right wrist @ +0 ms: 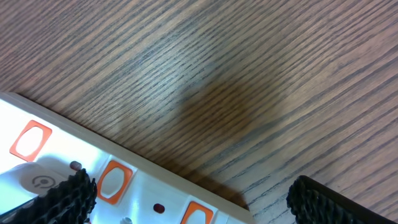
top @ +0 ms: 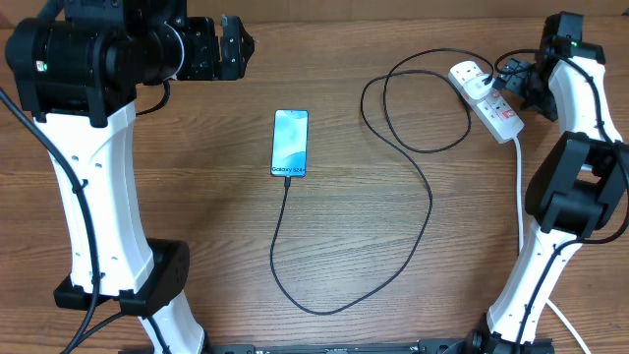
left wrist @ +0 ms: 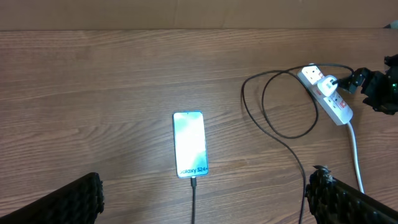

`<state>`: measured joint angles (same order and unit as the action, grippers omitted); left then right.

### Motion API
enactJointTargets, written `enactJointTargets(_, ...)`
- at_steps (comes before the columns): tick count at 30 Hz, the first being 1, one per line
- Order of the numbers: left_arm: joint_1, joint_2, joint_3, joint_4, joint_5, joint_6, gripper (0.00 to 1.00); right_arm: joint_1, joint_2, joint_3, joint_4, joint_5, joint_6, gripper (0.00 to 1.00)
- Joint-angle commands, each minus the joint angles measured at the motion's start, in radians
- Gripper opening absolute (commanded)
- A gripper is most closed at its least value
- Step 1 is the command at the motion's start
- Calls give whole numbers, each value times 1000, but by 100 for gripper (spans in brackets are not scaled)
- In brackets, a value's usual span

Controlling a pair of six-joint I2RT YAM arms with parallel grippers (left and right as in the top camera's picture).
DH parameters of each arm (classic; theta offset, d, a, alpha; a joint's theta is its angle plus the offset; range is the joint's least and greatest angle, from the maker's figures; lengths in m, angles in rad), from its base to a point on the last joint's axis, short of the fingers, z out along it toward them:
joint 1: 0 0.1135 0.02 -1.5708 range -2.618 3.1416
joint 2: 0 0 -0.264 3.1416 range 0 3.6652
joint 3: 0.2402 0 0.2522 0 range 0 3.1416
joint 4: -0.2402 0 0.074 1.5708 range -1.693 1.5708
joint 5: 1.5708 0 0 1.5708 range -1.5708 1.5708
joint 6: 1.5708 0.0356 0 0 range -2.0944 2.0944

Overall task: Plug charger to phone and switch on socket
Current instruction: 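Lower the right gripper onto the power strip's orange switch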

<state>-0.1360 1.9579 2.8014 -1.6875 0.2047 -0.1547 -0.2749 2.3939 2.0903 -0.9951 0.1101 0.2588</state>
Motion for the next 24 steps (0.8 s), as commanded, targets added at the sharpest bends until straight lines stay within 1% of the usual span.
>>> enactJointTargets(1, -2, 5, -3, -2, -5, 0, 100, -8, 32, -5, -2, -12, 6, 100)
enactJointTargets(9, -2, 5, -3, -2, -5, 1, 100, -47, 55, -5, -3, -130, 7, 100)
enactJointTargets(24, -2, 5, -3, -2, -5, 1, 100, -63, 55, -8, -24, -232, 2, 100)
